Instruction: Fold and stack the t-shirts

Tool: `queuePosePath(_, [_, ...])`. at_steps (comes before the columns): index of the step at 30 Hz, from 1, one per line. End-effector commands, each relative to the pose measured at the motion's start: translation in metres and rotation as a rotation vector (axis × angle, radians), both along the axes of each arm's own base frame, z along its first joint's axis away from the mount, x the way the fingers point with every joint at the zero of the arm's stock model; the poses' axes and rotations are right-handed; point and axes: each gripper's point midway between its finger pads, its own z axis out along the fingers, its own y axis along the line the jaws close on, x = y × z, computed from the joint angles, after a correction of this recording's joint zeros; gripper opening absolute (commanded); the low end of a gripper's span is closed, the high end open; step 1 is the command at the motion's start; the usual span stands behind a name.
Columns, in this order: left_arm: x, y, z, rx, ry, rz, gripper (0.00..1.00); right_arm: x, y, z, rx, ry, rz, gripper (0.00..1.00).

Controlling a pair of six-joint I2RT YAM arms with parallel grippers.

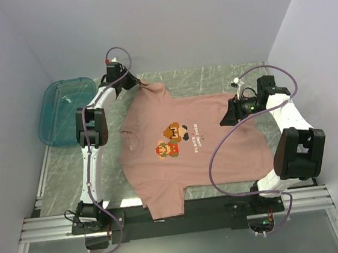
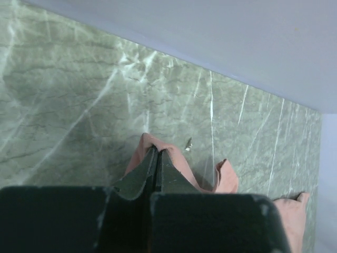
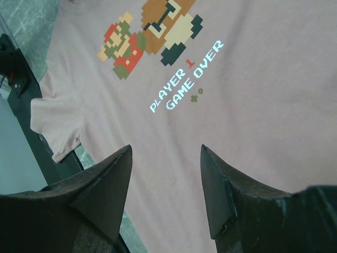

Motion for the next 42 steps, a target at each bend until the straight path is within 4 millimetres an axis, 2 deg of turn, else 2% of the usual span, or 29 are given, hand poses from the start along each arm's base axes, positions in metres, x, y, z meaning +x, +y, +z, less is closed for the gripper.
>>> queuePosePath(1, [0.023,0.005,0.052,-0.076,-0.135,0.018,0.0,0.011,-0.004,0.007,-0.01,-0.029,-0.016,0.61])
queuePosePath(3, [0.024,0.007,0.052,-0.086,-0.137,0.015,0.01,0.012,-0.005,0.006,-0.013,-0.028,-0.018,0.61])
queuePosePath(6, [0.024,0.005,0.063,-0.118,-0.153,-0.012,0.32,0.012,-0.006,0.004,-0.015,-0.021,-0.022,0.61])
queuePosePath(7, [0.023,0.005,0.066,-0.121,-0.154,-0.024,0.48,0.012,-0.006,0.003,-0.018,-0.018,-0.025,0.61])
queuePosePath(10, [0.023,0.012,0.102,-0.108,-0.241,-0.039,0.54,0.013,-0.007,0.002,-0.019,-0.014,-0.028,0.61])
queuePosePath(13, [0.021,0.024,0.122,-0.04,-0.282,-0.024,0.51,0.013,-0.006,0.002,-0.02,-0.013,-0.027,0.61])
queuePosePath(15, [0.017,0.038,0.109,0.021,-0.227,-0.003,0.43,0.013,-0.007,0.001,-0.021,-0.01,-0.028,0.61])
queuePosePath(16, [0.015,0.041,0.103,0.035,-0.203,0.0,0.35,0.013,-0.007,0.0,-0.023,-0.011,-0.028,0.61])
queuePosePath(19, [0.009,0.045,0.078,0.07,-0.143,-0.025,0.26,0.013,-0.007,0.0,-0.024,-0.007,-0.027,0.61])
queuePosePath(21, [0.004,0.039,0.064,0.08,-0.126,-0.075,0.25,0.013,-0.007,-0.001,-0.024,-0.004,-0.026,0.61])
queuePosePath(24, [0.001,0.027,0.051,0.089,-0.124,-0.132,0.35,0.013,-0.007,-0.001,-0.023,-0.006,-0.023,0.61])
queuePosePath(25, [0.0,0.023,0.049,0.088,-0.13,-0.157,0.41,0.013,-0.008,-0.001,-0.024,-0.004,-0.027,0.61])
queuePosePath(27, [0.0,0.016,0.042,0.088,-0.135,-0.188,0.45,0.012,-0.007,-0.001,-0.024,-0.006,-0.023,0.61])
queuePosePath(28, [-0.001,0.012,0.042,0.081,-0.145,-0.212,0.49,0.013,-0.008,-0.001,-0.024,-0.006,-0.025,0.61])
queuePosePath(33, [0.002,0.002,0.036,0.103,-0.182,-0.24,0.54,0.012,-0.006,0.0,-0.018,-0.006,-0.015,0.61])
queuePosePath(35, [0.005,0.003,0.034,0.098,-0.173,-0.224,0.53,0.012,-0.006,0.001,-0.017,-0.005,-0.015,0.61])
queuePosePath(40, [0.001,0.004,0.017,0.094,-0.115,-0.214,0.28,0.011,-0.006,0.002,-0.016,-0.008,-0.008,0.61])
queuePosePath(42, [-0.005,0.007,0.013,0.099,-0.087,-0.207,0.27,0.011,-0.005,0.003,-0.015,-0.007,-0.008,0.61])
